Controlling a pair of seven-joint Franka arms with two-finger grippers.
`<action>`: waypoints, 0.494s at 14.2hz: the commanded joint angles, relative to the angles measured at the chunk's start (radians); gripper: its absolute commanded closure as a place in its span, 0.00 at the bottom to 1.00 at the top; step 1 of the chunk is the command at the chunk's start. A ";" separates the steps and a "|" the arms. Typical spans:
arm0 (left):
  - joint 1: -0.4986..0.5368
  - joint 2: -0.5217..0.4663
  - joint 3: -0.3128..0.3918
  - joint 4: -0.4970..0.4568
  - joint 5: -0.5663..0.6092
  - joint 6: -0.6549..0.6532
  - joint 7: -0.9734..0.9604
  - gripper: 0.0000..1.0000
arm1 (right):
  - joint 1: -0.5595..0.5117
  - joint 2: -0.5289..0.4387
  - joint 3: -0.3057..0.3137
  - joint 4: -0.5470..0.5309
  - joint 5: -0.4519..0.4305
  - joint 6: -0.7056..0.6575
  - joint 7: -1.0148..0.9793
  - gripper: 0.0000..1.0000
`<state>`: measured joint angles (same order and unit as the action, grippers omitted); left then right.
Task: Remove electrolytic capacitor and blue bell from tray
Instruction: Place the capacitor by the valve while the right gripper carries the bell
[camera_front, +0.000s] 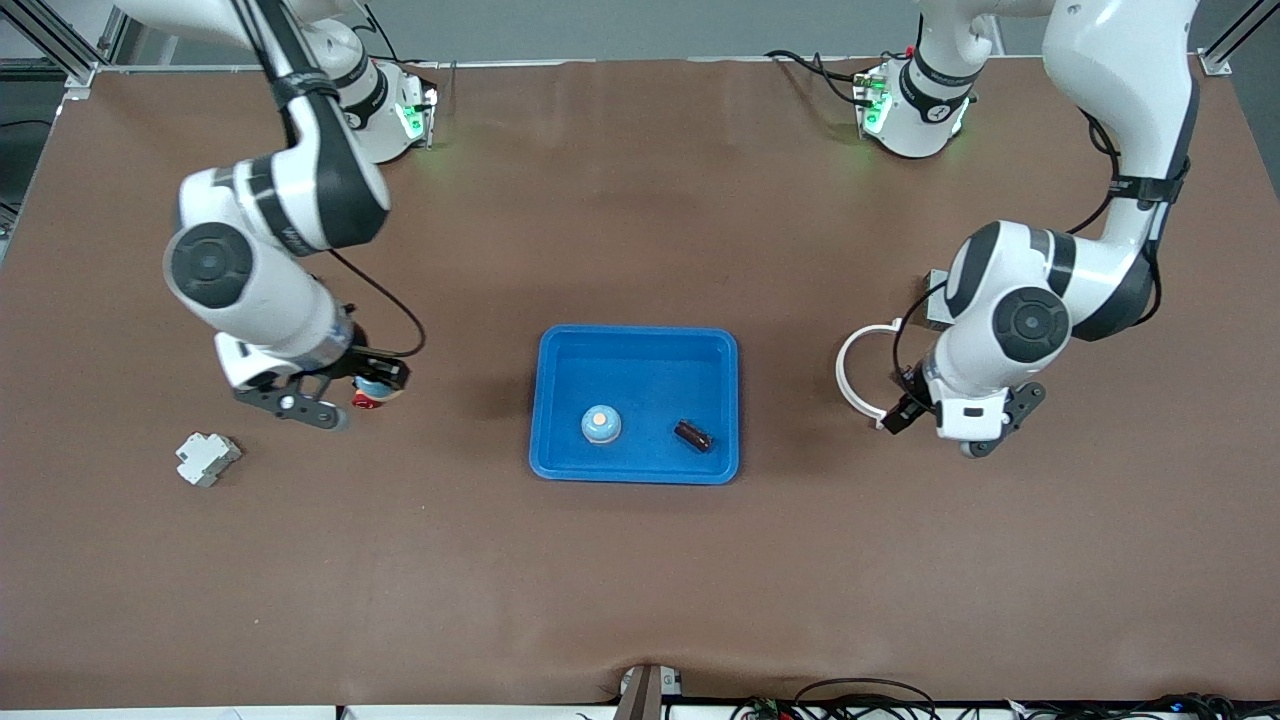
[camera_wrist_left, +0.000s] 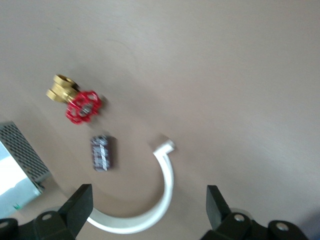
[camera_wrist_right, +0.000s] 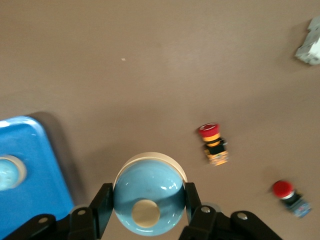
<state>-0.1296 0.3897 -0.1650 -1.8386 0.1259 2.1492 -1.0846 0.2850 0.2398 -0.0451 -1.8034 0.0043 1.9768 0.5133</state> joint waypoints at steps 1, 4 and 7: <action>-0.060 0.055 -0.001 0.088 0.001 -0.022 -0.119 0.00 | -0.094 -0.051 0.022 -0.080 0.055 0.020 -0.166 1.00; -0.122 0.115 -0.001 0.168 -0.015 -0.022 -0.230 0.00 | -0.202 -0.053 0.022 -0.122 0.083 0.043 -0.347 1.00; -0.157 0.136 -0.001 0.211 -0.022 -0.020 -0.302 0.00 | -0.273 -0.054 0.022 -0.198 0.091 0.129 -0.473 1.00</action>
<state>-0.2688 0.4959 -0.1679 -1.6895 0.1197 2.1493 -1.3524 0.0578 0.2214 -0.0449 -1.9256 0.0778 2.0511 0.1100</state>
